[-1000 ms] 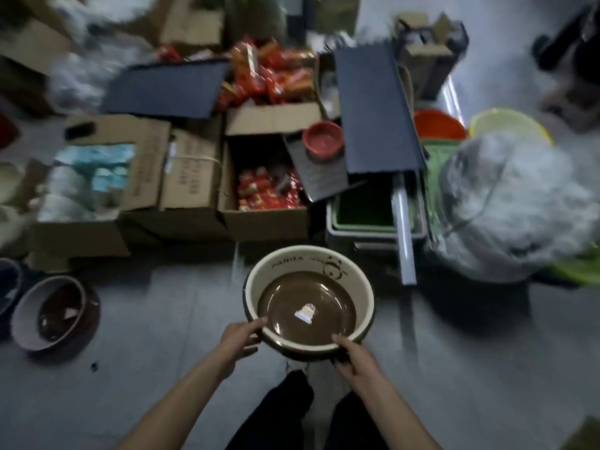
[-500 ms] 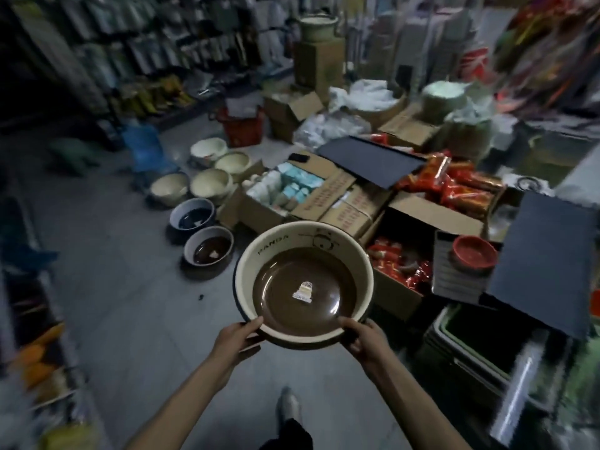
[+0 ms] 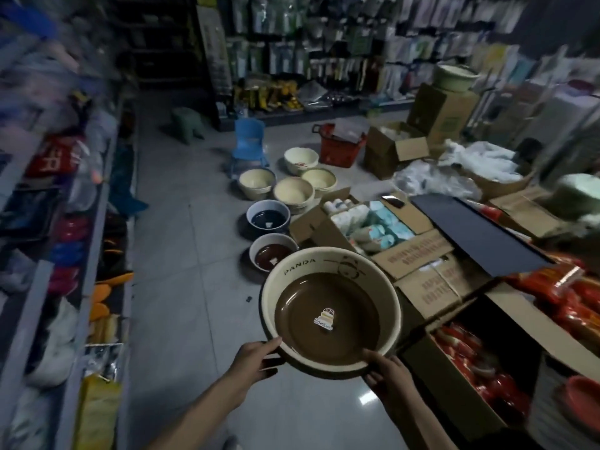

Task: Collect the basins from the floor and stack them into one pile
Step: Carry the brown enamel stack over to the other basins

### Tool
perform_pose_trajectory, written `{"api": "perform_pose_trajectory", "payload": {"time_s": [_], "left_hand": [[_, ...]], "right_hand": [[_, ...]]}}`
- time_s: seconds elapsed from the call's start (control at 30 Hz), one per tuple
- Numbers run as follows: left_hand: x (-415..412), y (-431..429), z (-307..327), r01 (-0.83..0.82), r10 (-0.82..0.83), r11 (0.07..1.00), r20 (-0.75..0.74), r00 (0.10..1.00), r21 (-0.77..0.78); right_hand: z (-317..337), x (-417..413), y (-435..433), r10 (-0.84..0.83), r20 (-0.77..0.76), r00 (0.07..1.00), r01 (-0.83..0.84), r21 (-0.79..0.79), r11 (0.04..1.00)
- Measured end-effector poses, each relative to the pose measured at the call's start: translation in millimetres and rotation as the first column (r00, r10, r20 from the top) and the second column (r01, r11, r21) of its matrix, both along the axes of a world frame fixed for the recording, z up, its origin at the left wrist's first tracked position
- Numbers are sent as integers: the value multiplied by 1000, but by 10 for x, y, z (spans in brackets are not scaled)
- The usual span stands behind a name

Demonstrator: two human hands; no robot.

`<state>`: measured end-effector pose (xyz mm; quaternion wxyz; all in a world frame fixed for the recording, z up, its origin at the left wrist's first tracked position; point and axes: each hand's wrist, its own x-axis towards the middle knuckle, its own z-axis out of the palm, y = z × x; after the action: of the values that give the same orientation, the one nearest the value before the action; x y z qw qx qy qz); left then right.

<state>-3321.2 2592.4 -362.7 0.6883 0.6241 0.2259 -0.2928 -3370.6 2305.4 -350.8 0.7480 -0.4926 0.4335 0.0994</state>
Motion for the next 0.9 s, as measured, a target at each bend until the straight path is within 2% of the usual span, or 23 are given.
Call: {"api": "perform_pose_trajectory", "payload": {"time_s": [0.23,0.4,0.6,0.77,0.9], "left_hand": [[1163,902,-70,45,-45,999,-4,999,18],[1942,1296,-264,22,-18,999,-89,996,44],[3048,1326,-621,16,-1,997,-186,982,80],[3959,1166,-567,39,-2,986,-223,975,161],[4682,1111,-466,184,-129,947,-213,968,264]], "right_hand": [[-199,1236,807,16,-32,999,-15,33,999],[-363,1888,1190,43,-70,997,-43,-7,999],[-675,2923,1132,24,-145,989,-31,-48,998],[-894,3904,990,23,-213,977,-31,-39,999],[-936,4555,1021,-31,-261,965,31,-2,1000]]}}
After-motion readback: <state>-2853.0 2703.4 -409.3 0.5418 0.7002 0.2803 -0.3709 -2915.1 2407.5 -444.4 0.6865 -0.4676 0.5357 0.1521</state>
